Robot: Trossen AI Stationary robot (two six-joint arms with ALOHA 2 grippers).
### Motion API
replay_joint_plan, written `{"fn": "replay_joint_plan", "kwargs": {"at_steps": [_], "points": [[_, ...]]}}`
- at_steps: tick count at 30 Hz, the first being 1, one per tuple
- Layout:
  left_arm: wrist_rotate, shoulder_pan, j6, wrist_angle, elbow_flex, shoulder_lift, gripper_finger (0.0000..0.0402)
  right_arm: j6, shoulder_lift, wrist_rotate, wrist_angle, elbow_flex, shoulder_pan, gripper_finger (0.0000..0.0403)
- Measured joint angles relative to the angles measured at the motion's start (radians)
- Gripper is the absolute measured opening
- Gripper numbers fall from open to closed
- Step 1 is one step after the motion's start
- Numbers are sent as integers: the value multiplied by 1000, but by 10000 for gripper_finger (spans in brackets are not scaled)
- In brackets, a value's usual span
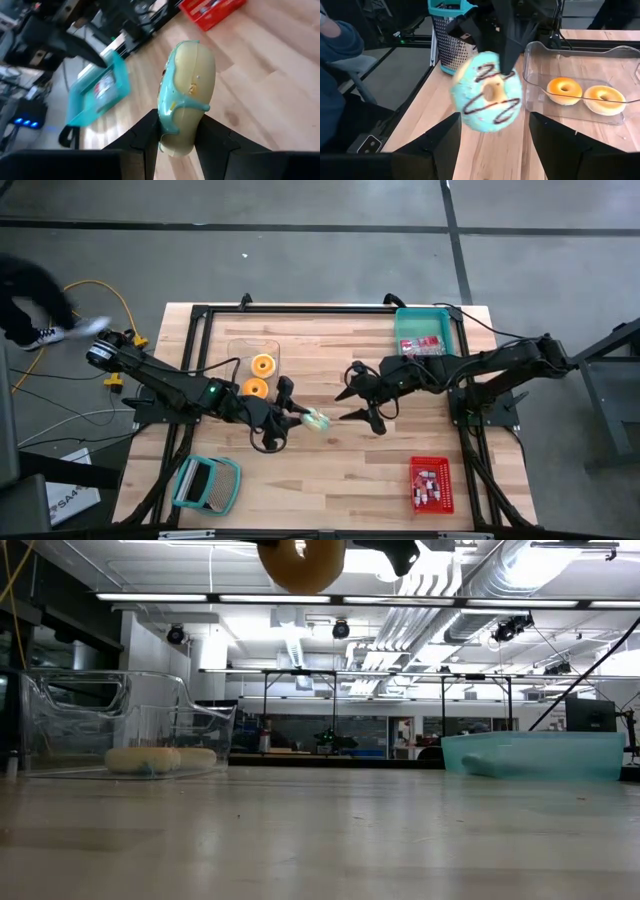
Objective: Pick & Place Food Item
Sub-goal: Put the light blue doughnut into the transparent bin
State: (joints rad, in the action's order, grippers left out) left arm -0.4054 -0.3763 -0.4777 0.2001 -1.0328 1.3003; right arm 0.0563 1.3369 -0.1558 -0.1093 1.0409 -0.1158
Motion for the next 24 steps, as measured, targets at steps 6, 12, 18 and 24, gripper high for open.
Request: {"fn": "replay_joint_plan", "kwargs": {"at_steps": [6, 12, 18, 24], "points": [[-45, 0, 30, 1, 1, 0, 105, 0, 0, 0, 0, 0, 1, 223], [-45, 0, 34, 1, 1, 0, 105, 0, 0, -2, 0, 0, 0, 223], [-116, 0, 59, 13, 1, 0, 105, 0, 0, -3, 0, 0, 0, 223], [-307, 0, 81, 74, 1, -9, 105, 0, 0, -3, 0, 0, 0, 223]]}}
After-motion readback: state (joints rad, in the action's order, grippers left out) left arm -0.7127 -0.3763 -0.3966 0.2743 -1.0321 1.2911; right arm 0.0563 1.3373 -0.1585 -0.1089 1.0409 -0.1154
